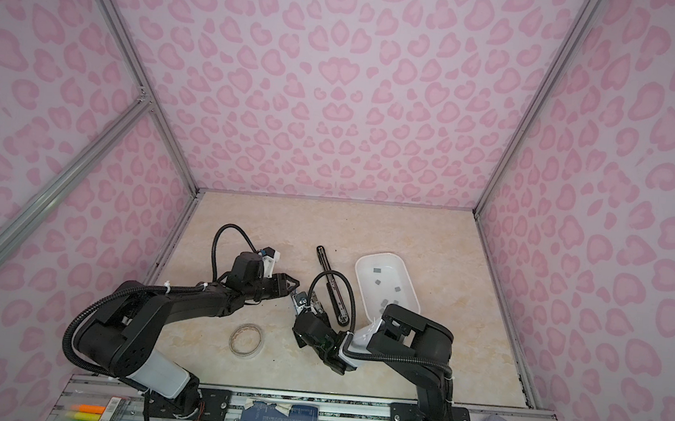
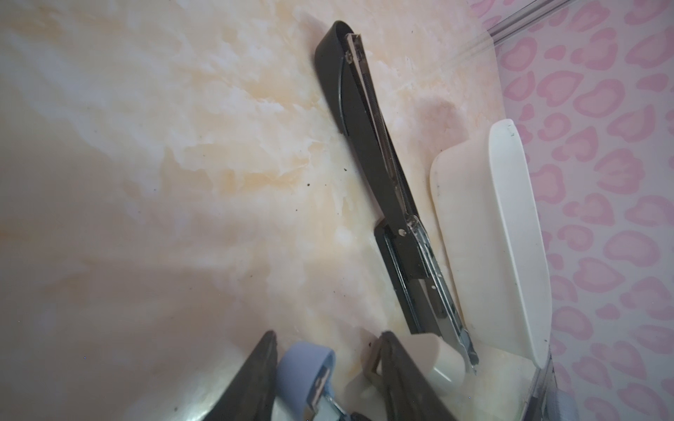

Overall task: Load the staples into the stapler
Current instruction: 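Lower the right gripper around the light-blue stapler while the left gripper approaches it, then press the light-blue stapler's lid down with the left gripper while the right steadies it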

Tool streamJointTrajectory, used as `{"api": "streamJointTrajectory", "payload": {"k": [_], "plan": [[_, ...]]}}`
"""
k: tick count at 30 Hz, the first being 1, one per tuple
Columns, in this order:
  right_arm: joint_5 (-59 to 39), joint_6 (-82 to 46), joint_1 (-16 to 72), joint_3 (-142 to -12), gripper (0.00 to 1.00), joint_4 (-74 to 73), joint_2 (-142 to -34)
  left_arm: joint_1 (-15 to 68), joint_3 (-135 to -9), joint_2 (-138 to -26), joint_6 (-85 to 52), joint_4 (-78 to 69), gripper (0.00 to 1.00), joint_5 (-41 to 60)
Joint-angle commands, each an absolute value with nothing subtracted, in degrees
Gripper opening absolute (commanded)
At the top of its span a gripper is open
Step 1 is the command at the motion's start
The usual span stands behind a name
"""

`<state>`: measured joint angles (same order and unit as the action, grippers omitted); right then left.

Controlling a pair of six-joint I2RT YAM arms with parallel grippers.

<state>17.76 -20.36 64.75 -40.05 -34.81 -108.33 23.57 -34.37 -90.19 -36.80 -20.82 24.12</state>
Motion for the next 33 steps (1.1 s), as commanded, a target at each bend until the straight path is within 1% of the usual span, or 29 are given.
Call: {"api": "streamJointTrajectory", "payload": {"k": [1, 6, 10, 33], "plan": [[16.2, -20.5, 64.3, -40.0, 0.09, -28.8, -109.3, 23.5, -35.2, -90.9, -36.3, -23.4, 0.45, 27.9], [15.7, -20.9, 63.7, -40.7, 0.08, -29.0, -109.9, 23.5, -35.0, -91.1, -35.9, -24.5, 0.41, 30.7], [15.2, -21.7, 63.0, -41.0, 0.07, -29.7, -110.7, 23.6, -34.4, -90.3, -35.5, -24.8, 0.39, 31.6], [16.7, -19.6, 62.7, -43.1, 0.06, -28.7, -111.4, 25.0, -29.9, -87.1, -34.1, -26.6, 0.38, 31.5]]}}
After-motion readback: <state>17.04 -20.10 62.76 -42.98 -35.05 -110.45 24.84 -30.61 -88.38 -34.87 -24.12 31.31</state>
